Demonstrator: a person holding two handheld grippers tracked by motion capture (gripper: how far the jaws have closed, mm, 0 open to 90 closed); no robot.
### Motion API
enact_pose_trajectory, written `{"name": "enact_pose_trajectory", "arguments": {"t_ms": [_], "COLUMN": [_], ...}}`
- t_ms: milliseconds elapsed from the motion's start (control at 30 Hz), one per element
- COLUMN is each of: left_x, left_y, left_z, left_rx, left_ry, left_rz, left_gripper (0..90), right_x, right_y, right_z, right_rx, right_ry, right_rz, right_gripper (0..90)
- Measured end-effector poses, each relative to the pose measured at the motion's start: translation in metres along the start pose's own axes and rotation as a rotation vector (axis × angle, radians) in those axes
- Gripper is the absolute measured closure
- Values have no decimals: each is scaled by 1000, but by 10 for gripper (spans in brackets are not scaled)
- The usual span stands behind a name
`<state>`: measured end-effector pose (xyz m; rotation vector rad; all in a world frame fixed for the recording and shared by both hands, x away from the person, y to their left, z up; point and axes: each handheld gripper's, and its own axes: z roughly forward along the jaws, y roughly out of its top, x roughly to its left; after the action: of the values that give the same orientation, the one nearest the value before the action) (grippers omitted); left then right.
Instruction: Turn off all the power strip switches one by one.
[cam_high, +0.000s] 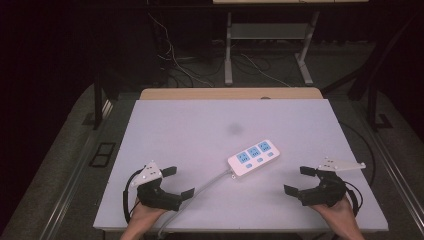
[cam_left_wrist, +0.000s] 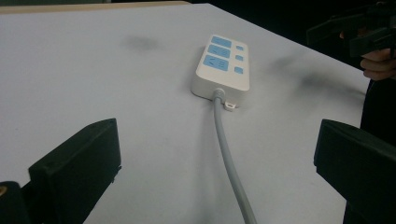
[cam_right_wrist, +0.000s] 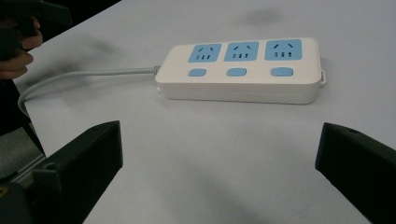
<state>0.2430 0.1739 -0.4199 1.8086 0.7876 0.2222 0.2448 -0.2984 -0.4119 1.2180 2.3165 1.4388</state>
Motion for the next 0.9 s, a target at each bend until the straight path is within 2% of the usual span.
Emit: {"name": "enact_pose_trajectory", "arguments": {"t_ms": [433, 900], "left_x": [0, 1], "left_y": [-1, -2], "left_z": [1, 2], "left_rx": [8, 20], "left_ry": [-1, 3], "left_rz": [-2, -7], "left_gripper": [0, 0], "right_x": [2, 3], "right_y": [4, 23], "right_z": [1, 11], "right_rx": [42, 98], "right_ry": [-2, 5], "right_rz": [2, -40], "right_gripper": [5, 5]}}
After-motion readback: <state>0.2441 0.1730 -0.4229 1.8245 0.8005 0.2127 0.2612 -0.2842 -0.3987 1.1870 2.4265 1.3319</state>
